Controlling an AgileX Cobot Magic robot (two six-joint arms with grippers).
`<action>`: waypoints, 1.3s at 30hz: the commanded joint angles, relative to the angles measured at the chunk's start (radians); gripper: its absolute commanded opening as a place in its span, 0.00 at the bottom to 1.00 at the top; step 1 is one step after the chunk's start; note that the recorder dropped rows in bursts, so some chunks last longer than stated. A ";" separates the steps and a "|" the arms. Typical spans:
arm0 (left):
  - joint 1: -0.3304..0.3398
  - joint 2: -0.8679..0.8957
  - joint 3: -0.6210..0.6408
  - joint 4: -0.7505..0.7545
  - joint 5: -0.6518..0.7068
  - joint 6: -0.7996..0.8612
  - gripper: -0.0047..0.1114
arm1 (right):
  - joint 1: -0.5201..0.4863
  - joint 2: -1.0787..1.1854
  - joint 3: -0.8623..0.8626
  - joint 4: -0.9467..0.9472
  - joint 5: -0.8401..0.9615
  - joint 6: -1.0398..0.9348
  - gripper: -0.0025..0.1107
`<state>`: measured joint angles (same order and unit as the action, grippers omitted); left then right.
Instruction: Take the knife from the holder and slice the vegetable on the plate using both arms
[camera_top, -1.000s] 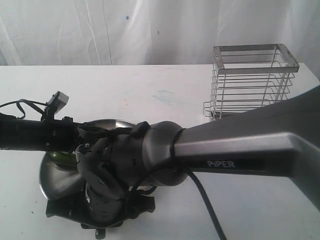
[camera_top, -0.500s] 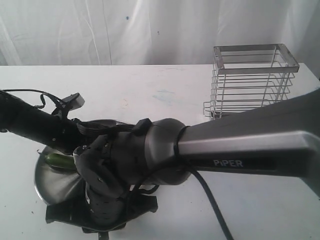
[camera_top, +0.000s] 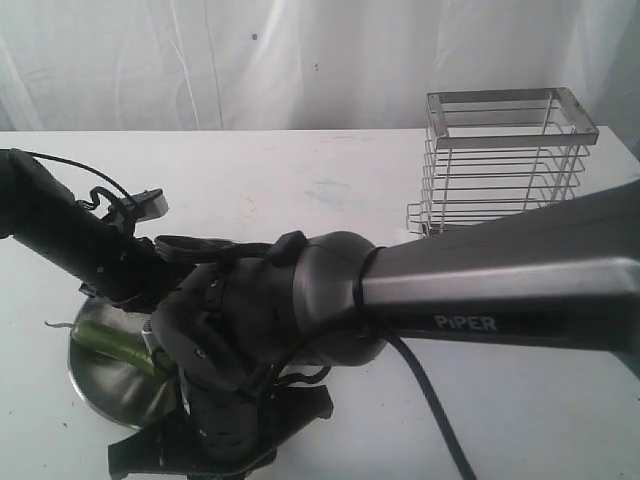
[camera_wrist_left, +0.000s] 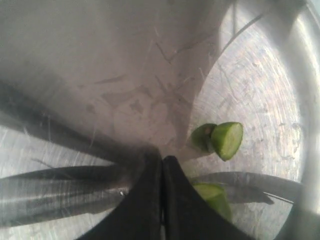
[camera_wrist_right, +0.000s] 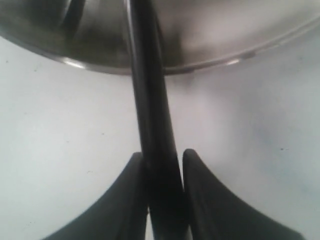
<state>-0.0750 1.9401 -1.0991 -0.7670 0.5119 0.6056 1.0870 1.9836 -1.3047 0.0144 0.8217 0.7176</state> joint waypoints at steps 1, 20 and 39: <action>0.003 -0.009 -0.009 0.009 0.034 -0.001 0.04 | -0.044 -0.010 0.002 -0.006 0.045 0.030 0.02; 0.034 -0.293 -0.089 -0.009 -0.058 -0.079 0.04 | -0.091 -0.131 0.002 -0.032 -0.089 -0.064 0.02; 0.132 -0.606 0.065 -0.002 -0.053 -0.113 0.04 | -0.291 -0.161 0.000 0.355 -0.064 -0.571 0.02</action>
<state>0.0536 1.3841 -1.0858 -0.7623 0.4749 0.5242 0.8071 1.7894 -1.3047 0.3317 0.7605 0.2229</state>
